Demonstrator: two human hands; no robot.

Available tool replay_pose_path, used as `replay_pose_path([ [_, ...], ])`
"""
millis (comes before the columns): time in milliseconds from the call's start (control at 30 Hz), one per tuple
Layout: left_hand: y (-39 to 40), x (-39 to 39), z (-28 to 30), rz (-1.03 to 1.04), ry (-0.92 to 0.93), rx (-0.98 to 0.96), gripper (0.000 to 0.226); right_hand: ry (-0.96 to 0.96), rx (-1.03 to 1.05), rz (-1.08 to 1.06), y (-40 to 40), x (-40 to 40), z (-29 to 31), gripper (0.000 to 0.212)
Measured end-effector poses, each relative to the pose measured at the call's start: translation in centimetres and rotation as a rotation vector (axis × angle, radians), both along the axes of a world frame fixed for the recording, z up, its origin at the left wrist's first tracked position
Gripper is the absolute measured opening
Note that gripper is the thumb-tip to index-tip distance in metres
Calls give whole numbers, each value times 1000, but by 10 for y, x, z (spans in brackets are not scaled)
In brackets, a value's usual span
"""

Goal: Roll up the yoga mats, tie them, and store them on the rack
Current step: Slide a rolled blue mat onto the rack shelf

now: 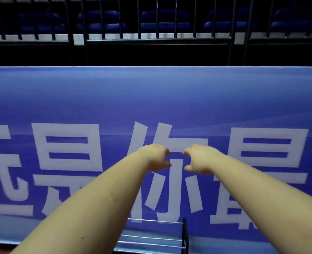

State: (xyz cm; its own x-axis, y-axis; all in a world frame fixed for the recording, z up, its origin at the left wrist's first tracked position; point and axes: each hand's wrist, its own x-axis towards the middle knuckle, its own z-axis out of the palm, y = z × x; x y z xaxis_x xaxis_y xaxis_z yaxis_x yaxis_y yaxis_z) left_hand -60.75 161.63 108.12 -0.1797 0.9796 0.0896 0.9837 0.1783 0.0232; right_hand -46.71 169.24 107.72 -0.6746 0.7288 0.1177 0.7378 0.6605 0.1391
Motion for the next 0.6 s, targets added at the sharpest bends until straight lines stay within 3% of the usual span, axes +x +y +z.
replay_pose_path([
  [300,-170,10,-50,-74,-209,-41,50,-22,-141,-80,-165,17,-39,59],
  [433,-233,22,-42,-83,-183,12,50,151,-328,-77,-234,38,-40,59],
  [600,-306,49,-42,-40,-150,59,50,162,-300,-35,-307,75,-41,56],
])
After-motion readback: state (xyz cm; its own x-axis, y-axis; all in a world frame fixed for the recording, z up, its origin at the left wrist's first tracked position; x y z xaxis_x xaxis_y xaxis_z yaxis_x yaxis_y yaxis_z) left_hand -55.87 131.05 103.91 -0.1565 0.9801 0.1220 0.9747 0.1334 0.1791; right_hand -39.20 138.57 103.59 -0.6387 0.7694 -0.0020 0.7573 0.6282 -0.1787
